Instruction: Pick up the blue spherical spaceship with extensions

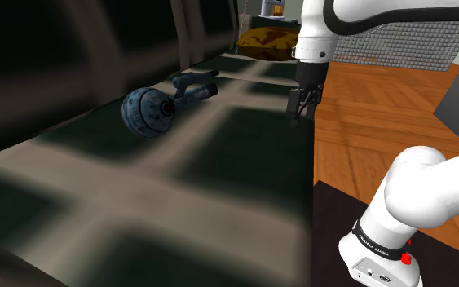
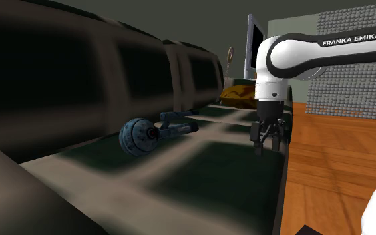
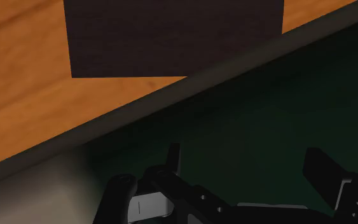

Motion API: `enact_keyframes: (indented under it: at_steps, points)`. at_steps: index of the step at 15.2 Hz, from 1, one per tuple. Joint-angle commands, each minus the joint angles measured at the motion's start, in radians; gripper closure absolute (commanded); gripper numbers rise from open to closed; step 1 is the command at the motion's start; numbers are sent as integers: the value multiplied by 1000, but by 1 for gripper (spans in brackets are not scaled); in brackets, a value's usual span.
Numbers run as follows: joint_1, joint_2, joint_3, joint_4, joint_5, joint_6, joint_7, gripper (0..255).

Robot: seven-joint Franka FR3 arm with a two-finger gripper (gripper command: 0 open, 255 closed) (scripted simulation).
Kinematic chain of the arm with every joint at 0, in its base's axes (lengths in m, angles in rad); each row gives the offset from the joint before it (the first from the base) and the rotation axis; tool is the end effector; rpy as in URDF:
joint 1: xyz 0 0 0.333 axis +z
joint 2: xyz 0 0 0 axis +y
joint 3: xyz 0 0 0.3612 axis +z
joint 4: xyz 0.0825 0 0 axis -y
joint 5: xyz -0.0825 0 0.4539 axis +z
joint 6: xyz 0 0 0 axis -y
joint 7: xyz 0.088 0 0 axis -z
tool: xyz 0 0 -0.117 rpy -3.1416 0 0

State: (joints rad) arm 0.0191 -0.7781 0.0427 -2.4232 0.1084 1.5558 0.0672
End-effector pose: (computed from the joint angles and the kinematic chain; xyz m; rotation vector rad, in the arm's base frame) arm 0.3400 0.0369 0.5724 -3.0650 0.0341 0.1442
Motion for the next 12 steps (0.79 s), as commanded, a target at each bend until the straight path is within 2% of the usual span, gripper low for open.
enact_keyframes:
  at_steps: [1, 7, 12]
  points:
    - [0, 0, 0, 0, 0, 0, 0, 0]
    - [-49, 124, 158, 153, 92, 22, 357, 0]
    - [-108, 269, 276, 325, 113, 37, 654, 0]
